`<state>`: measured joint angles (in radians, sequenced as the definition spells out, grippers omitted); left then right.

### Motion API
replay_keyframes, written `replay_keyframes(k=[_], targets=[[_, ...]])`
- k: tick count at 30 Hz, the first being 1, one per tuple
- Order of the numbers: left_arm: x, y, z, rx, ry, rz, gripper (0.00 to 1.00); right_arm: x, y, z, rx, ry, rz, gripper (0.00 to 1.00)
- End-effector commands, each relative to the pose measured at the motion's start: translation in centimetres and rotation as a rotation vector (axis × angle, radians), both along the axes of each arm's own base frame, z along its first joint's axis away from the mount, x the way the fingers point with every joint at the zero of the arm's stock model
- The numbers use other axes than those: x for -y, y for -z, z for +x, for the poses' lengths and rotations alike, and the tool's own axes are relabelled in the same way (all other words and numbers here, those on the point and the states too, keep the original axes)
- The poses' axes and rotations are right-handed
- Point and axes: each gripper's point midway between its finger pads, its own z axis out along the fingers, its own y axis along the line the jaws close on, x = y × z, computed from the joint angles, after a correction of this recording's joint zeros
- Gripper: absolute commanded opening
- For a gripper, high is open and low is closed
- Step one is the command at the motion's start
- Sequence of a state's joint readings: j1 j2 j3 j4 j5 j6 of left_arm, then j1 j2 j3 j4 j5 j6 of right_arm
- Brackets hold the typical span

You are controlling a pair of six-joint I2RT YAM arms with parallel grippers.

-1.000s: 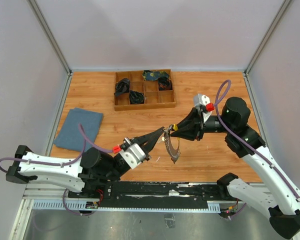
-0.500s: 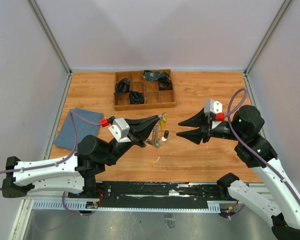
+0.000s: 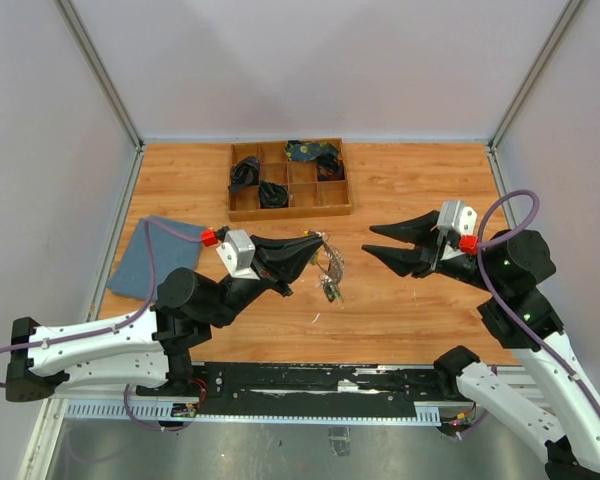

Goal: Put the keys on the keyring

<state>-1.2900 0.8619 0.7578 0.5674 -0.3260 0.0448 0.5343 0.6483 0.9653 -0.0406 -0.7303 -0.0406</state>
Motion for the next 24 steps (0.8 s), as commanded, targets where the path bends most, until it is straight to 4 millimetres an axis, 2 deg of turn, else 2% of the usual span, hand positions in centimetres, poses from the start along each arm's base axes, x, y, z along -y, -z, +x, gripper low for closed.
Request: replay_keyframes(k=[1, 6, 11, 17, 24], targets=[[-0.7, -2.3, -1.3, 0.031, 0.078, -0.104, 0.01, -1.1, -3.3, -0.9, 0.034, -0.092, 0.114, 0.34], [-0.5, -2.9, -2.5, 0.056, 0.143, -0.106, 0.0, -2.1, -4.3, -2.2, 0.009, -0.214, 0.117, 0.26], [-0.6, -3.2, -2.8, 0.064, 0.16, -0.108, 0.0, -3.3, -3.9, -3.7, -0.049, -0.334, 0.096, 0.31], [-0.5, -3.4, -3.1, 0.074, 0.173, -0.107, 0.01, -4.7, -3.4, -4.7, -0.056, -0.385, 0.089, 0.29], [-0.6, -3.5, -3.3, 0.08, 0.184, -0.106, 0.01, -5.2, -3.3, -4.7, -0.052, -0.389, 0.09, 0.26]])
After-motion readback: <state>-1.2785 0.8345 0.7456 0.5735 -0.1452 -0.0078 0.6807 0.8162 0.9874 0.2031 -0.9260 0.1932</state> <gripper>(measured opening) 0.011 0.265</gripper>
